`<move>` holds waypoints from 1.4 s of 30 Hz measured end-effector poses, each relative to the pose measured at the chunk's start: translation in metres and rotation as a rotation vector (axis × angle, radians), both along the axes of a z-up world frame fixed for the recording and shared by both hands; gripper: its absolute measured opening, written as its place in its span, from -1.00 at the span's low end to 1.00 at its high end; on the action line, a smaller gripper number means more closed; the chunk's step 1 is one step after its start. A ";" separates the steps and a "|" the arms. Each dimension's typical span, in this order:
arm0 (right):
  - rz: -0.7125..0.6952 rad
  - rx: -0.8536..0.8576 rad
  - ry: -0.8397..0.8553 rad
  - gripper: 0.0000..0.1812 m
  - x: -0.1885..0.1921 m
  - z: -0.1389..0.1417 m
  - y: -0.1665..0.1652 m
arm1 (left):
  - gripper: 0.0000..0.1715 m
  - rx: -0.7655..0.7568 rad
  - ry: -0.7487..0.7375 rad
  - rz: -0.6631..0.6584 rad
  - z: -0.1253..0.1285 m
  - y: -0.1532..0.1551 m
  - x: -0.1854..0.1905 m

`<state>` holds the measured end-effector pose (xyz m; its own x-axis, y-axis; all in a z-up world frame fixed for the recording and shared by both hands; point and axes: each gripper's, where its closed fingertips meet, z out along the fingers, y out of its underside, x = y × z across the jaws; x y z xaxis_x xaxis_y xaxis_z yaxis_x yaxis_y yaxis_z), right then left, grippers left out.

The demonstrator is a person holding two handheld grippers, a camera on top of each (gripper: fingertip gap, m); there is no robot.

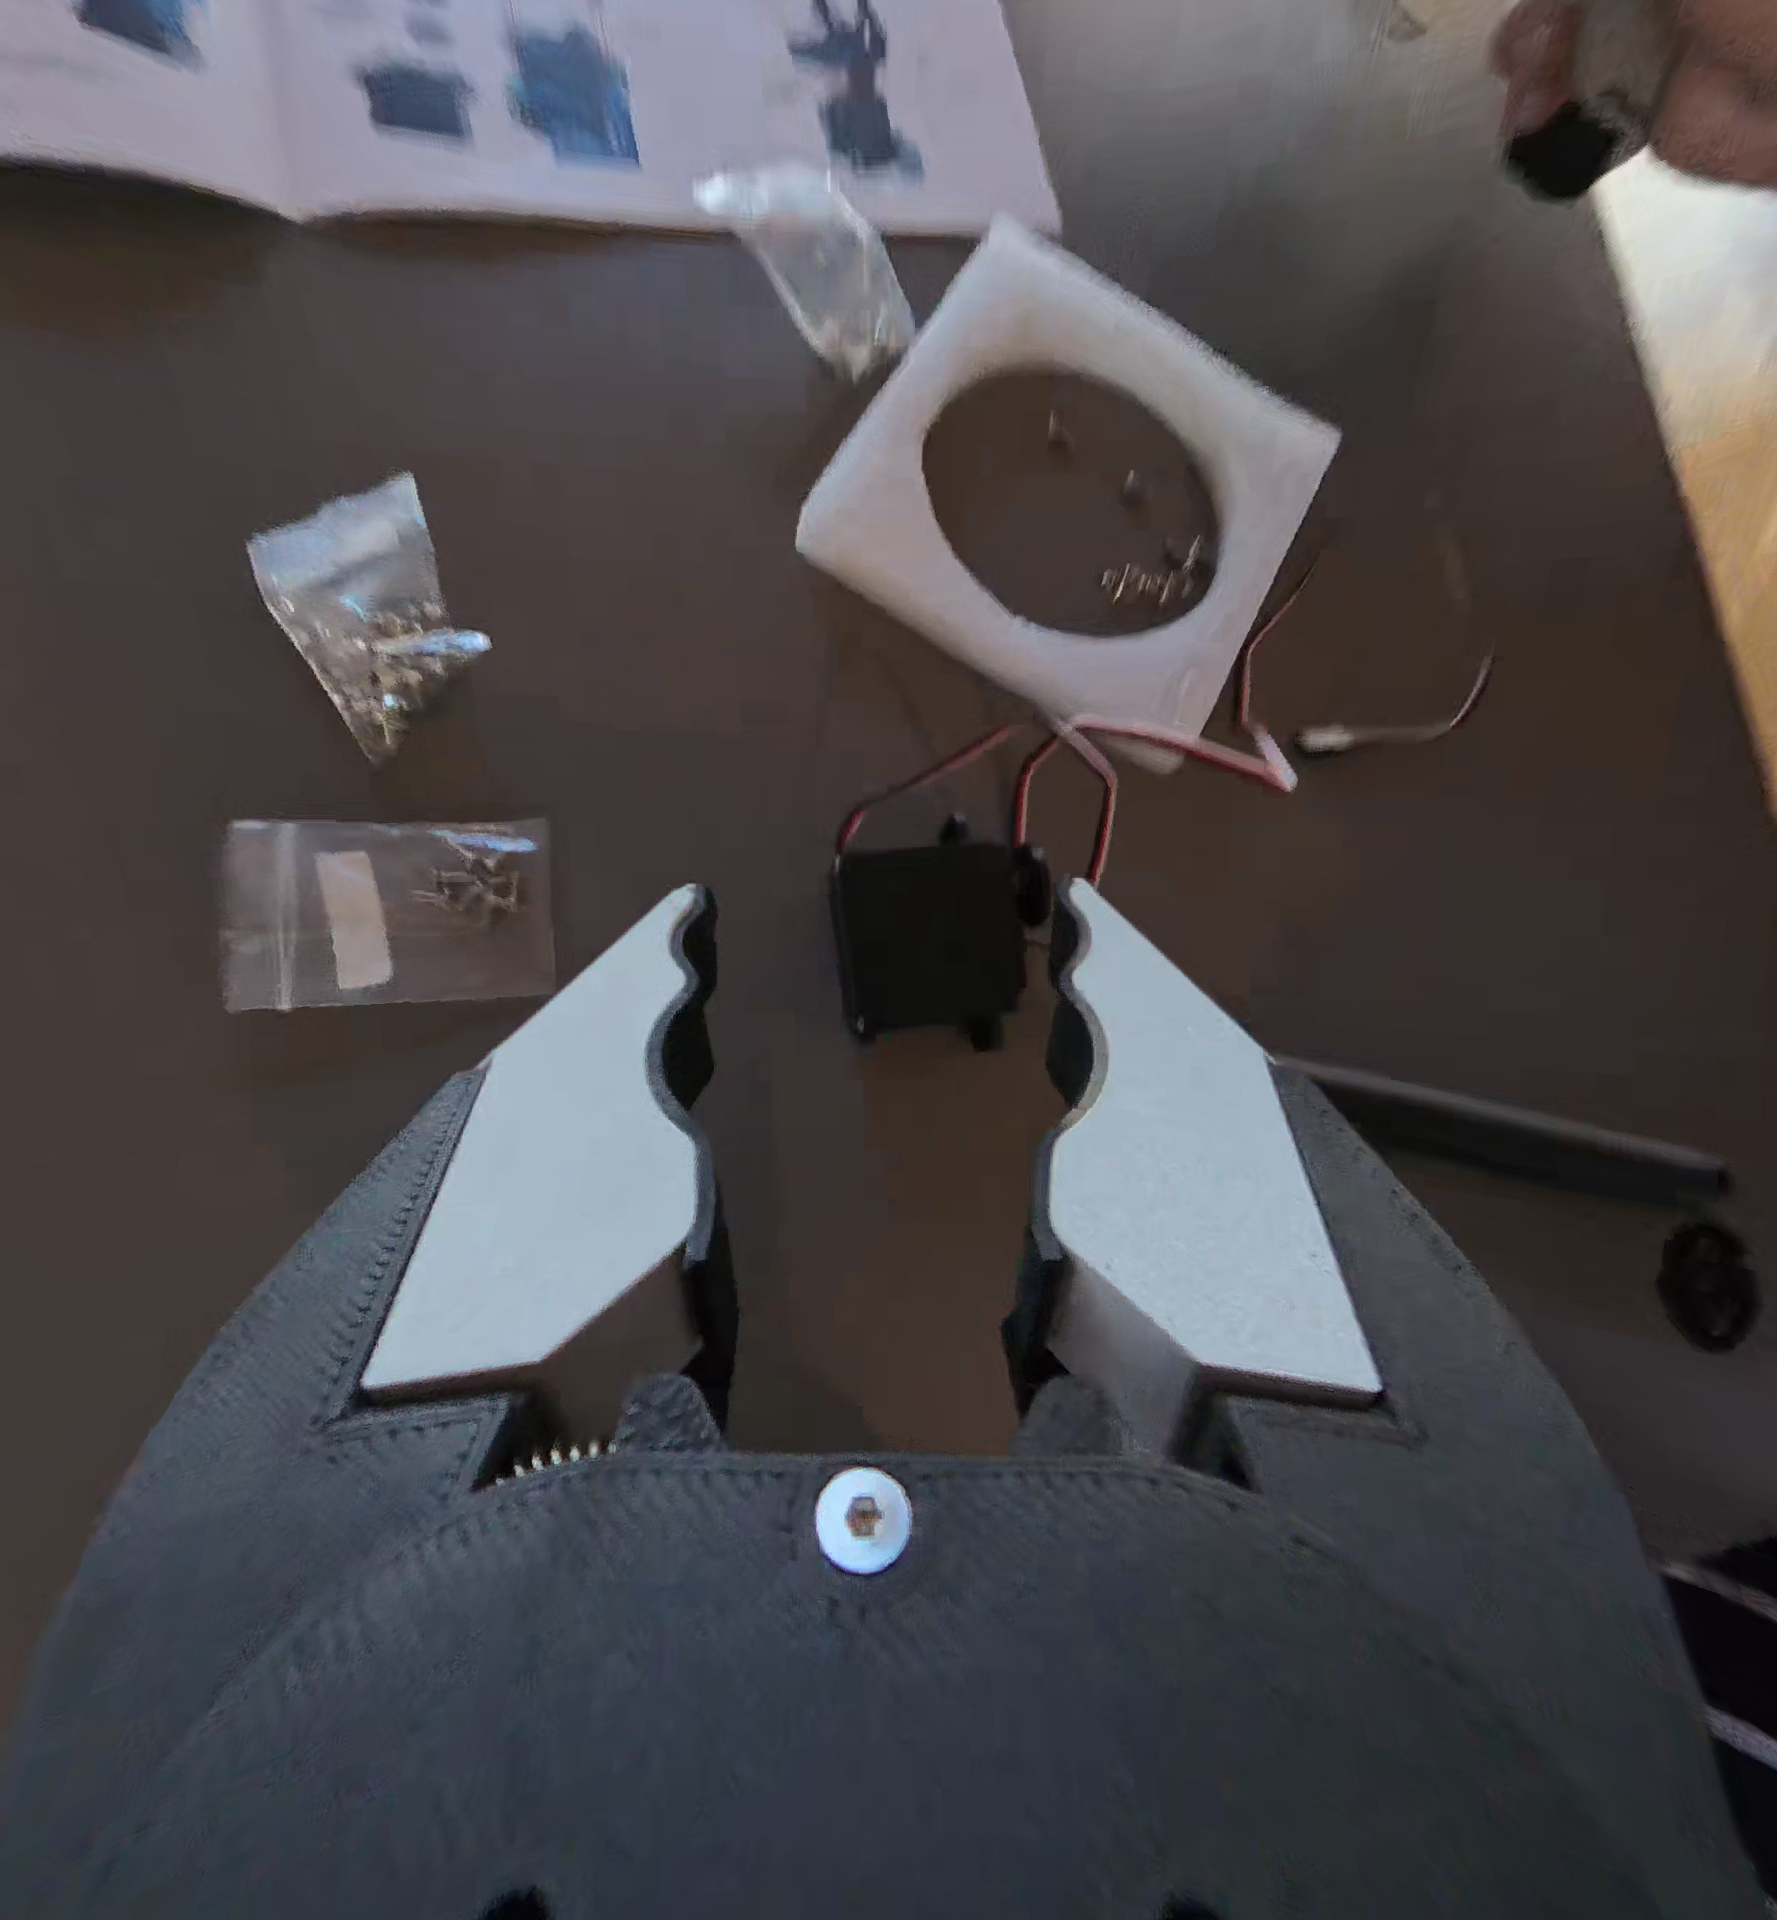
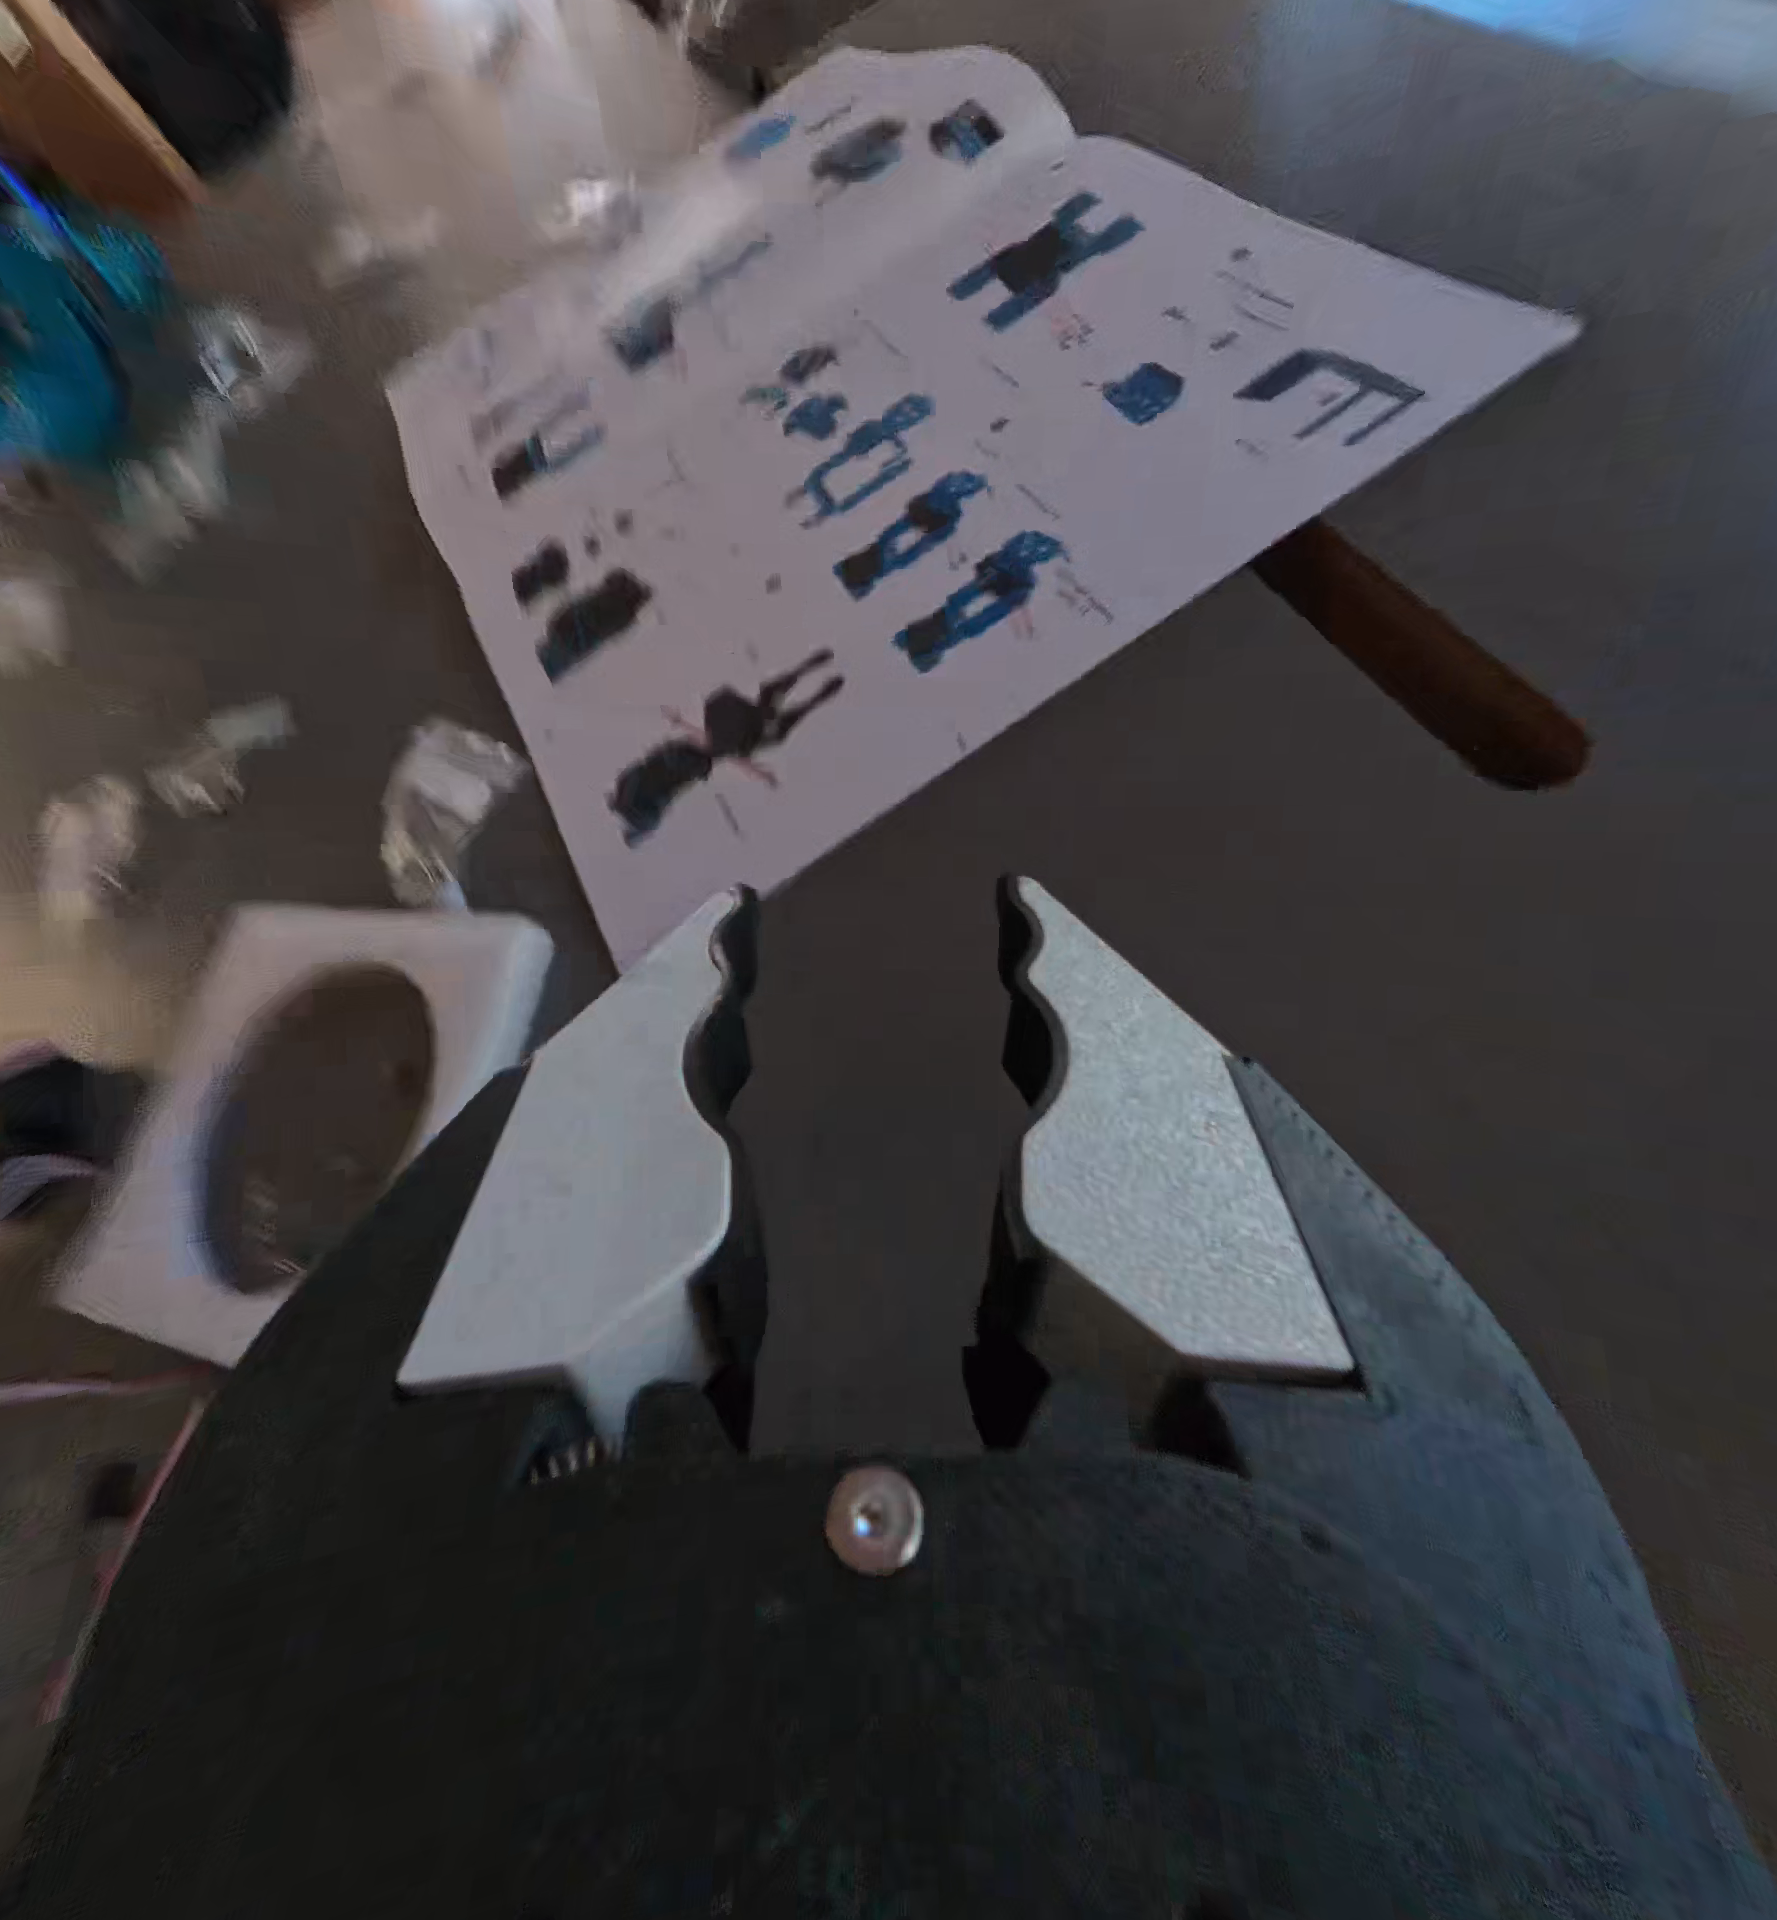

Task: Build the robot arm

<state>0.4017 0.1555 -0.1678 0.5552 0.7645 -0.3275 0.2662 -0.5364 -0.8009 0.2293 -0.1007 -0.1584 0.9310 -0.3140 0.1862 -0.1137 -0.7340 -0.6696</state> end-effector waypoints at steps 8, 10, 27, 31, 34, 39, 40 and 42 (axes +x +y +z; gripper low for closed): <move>-0.070 -0.543 0.162 -0.46 -0.012 0.001 0.110 | -0.35 0.016 0.052 0.079 0.032 0.054 0.021; -0.029 -0.634 0.061 -0.47 -0.014 -0.018 0.110 | -0.36 0.003 0.051 0.113 0.040 0.060 0.039; -0.112 -0.746 0.337 -1.00 -0.074 -0.011 0.147 | -0.58 0.088 0.059 0.181 0.072 0.058 0.081; -0.036 -0.500 0.281 -1.00 -0.050 0.017 0.173 | -0.56 0.081 0.017 0.190 0.072 0.070 0.064; 0.029 -0.356 0.233 -1.00 -0.028 0.041 0.199 | -0.52 0.071 -0.046 0.178 0.079 0.092 0.059; 0.215 -0.190 0.075 -1.00 0.017 0.057 0.231 | -0.43 0.036 -0.260 0.202 0.096 0.153 0.058; 0.233 -0.192 0.054 -1.00 0.029 0.055 0.240 | -0.41 0.011 -0.289 0.209 0.095 0.167 0.060; 0.273 -0.254 0.027 -1.00 0.056 0.044 0.259 | -0.44 -0.022 -0.275 0.221 0.090 0.202 0.068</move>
<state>0.4581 0.4148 -0.1237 0.3305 0.7758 -0.5375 0.4076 -0.6310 -0.6600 0.2972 0.1016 -0.0689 0.8903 -0.1034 0.4434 0.2319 -0.7351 -0.6370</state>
